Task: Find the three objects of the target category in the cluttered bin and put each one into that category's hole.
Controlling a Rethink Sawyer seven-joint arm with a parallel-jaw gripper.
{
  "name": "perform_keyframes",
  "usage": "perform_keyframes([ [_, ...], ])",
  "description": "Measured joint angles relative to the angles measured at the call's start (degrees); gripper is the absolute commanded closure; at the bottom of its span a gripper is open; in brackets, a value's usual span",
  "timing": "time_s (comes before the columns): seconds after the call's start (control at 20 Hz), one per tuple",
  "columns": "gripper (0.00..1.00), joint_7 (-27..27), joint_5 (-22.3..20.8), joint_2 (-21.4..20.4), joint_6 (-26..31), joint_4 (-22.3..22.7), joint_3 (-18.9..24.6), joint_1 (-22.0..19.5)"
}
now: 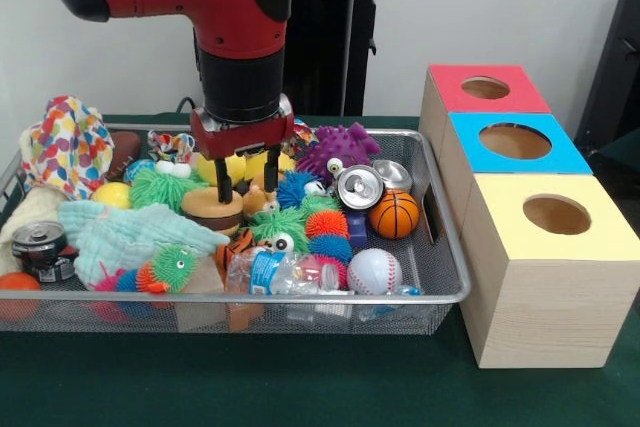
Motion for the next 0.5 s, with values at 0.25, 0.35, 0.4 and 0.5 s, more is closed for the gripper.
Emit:
perform_keyframes([
  [0.25, 0.0, 0.0, 6.0, 1.4, 1.1, -0.4, -0.6, -0.2],
  [0.35, 0.0, 0.0, 8.2, 2.0, 1.4, -0.4, -0.8, -0.2],
  [0.4, 0.0, 0.0, 9.8, 2.6, 1.5, -0.4, -1.1, -0.1],
  [0.5, 0.0, 0.0, 10.5, 2.8, 1.5, -0.4, -1.3, -0.1],
])
